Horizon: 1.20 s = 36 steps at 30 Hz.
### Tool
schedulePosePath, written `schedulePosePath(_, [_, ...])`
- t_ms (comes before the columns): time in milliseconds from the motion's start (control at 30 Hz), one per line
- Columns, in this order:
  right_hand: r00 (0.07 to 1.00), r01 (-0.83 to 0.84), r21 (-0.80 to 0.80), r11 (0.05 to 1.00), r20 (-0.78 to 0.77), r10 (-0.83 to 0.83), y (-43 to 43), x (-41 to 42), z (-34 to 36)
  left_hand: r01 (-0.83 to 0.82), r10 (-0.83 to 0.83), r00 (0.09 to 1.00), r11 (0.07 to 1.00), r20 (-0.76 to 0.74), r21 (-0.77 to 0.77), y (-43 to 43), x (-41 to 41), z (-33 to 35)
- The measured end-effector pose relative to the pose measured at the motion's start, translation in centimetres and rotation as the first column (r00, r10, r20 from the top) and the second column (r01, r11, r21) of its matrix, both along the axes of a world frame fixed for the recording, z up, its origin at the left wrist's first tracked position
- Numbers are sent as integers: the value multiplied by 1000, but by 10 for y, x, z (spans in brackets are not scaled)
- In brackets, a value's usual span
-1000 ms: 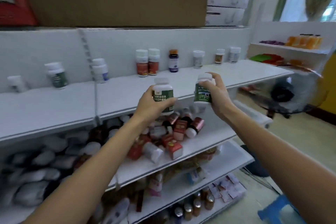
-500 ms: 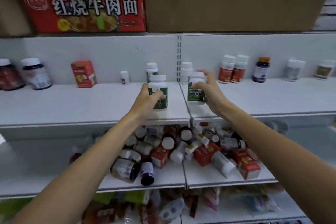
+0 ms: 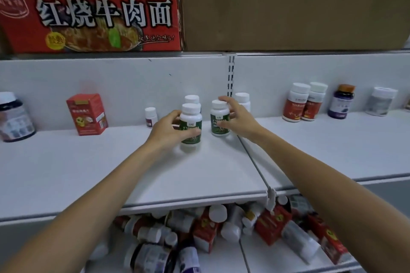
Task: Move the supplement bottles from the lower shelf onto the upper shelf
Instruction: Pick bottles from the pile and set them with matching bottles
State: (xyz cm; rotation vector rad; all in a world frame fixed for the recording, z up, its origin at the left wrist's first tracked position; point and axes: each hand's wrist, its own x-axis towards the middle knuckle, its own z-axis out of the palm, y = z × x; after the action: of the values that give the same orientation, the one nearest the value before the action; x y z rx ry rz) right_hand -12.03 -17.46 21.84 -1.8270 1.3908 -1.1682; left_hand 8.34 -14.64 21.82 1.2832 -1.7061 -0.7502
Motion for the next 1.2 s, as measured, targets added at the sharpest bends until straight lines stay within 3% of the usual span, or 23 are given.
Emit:
schedulePosePath(167, [985, 104, -90, 991, -129, -115, -31, 9, -5, -74, 74, 997, 997, 31, 11, -22, -3, -6])
schedulePosePath(367, [969, 174, -116, 978, -159, -191, -52, 22, -9, -72, 73, 995, 997, 61, -11, -33, -4, -10])
schedulePosePath(500, [957, 171, -148, 974, -209, -200, -52, 23, -8, -104, 109, 990, 993, 88, -59, -37, -3, -10])
schedulePosePath(700, [953, 150, -106, 983, -251, -172, -41, 22, -9, -126, 126, 990, 992, 68, -5, -33, -6, -11])
schedulePosePath(933, [932, 179, -152, 972, -289, -217, 1, 15, -6, -161, 160, 976, 987, 147, -7, 16, 5, -11])
schedulePosePath(1200, [921, 57, -185, 981, -370, -123, 89, 4, -9, -199, 208, 969, 977, 132, -77, 110, -3, -16])
